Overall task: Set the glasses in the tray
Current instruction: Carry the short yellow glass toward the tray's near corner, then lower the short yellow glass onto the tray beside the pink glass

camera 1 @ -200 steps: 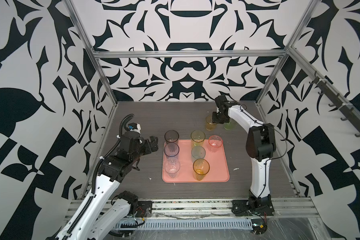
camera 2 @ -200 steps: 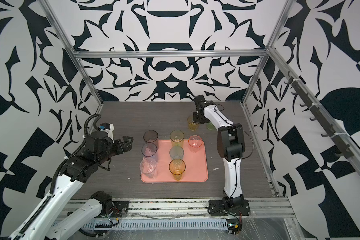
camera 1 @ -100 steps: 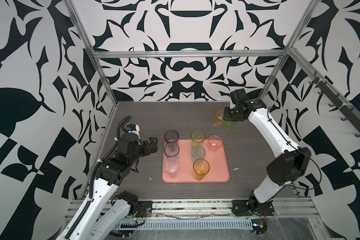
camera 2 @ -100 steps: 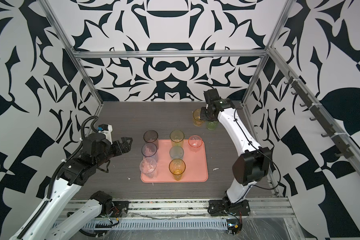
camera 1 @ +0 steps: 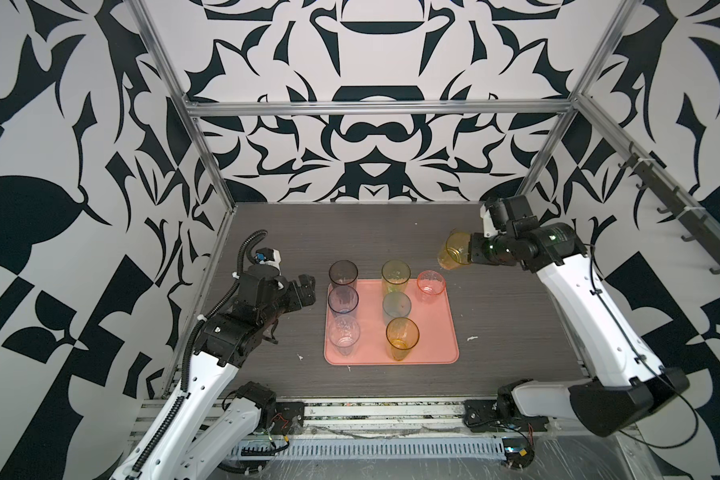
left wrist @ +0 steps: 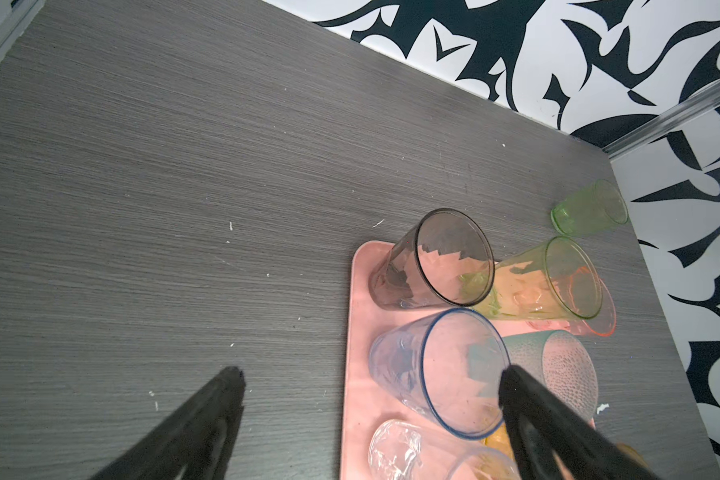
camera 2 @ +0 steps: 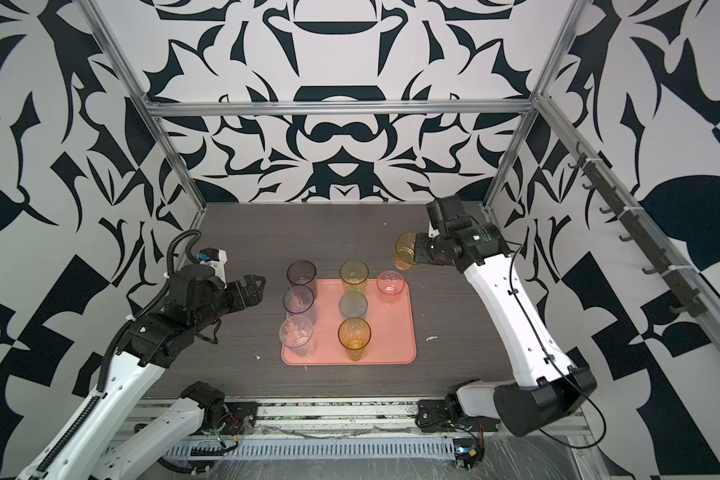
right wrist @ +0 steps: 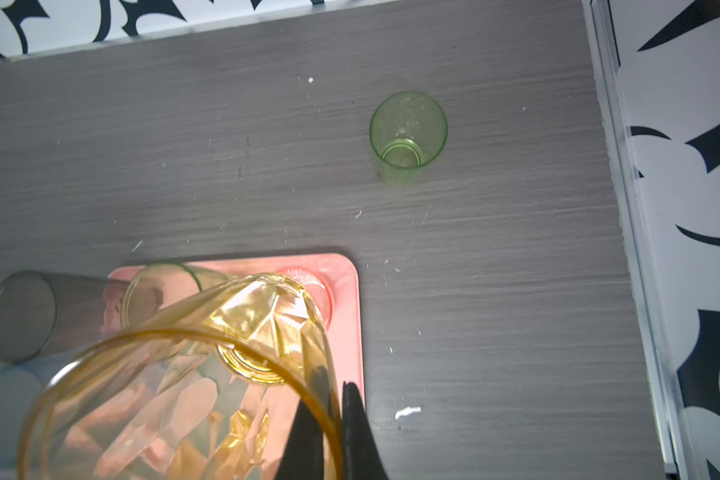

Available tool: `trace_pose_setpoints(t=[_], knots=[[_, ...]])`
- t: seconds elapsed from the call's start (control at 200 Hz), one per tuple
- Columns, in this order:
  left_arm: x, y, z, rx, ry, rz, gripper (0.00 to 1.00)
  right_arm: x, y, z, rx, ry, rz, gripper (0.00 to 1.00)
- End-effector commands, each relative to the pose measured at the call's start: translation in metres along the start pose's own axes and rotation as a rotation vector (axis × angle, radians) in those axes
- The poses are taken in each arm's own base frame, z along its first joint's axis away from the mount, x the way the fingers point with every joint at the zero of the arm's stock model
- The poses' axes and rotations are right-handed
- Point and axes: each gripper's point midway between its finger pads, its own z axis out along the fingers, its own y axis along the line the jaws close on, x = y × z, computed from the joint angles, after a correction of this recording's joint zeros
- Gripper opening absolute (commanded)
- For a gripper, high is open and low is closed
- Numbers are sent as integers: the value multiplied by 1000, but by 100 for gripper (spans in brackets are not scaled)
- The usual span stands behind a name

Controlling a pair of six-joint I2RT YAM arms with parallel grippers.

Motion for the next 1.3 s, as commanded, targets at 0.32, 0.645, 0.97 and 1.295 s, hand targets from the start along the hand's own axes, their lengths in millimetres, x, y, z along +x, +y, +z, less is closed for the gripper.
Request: trace_pose_setpoints(t=[0.32,0.645,0.97,1.295], knots=[[-7,-1,-1,-9,-10,-4,99,60,5,-20,32,92,-122,0],[-9,-1,1,-17,-7,6,99,95,-2,-15,57,171,-140,0],[-5,1,3,-23,1,6,99,115,-3,16,73,184,-132,0],[0,4,6,-26,8,3,99,136,1,65,75,195,-109,0]])
